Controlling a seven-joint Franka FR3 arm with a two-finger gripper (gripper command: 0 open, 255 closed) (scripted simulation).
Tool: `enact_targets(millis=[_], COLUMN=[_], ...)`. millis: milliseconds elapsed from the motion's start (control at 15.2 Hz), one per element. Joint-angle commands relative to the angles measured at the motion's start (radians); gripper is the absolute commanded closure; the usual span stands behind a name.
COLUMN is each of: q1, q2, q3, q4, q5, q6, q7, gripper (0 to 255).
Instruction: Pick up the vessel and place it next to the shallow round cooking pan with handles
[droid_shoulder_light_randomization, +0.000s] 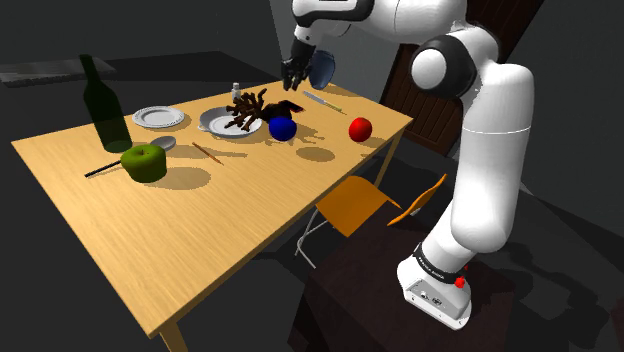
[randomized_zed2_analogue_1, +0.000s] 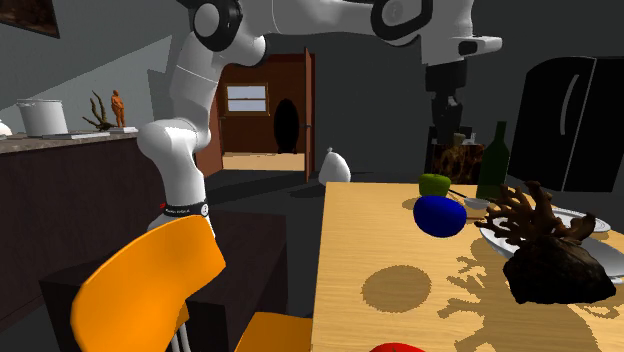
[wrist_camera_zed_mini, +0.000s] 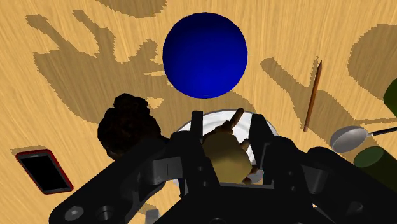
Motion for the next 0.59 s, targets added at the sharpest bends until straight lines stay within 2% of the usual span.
enact_targets(millis=[0,528], q1=[0.000,0.005], q2=[0.004,0.015], q3=[0.001,0.006], q4=[-0.019,-0.113], q5=[0.003,0.016], q6=[0.024,0.126], q7=[-0.007,-0.029], gripper=[255,255])
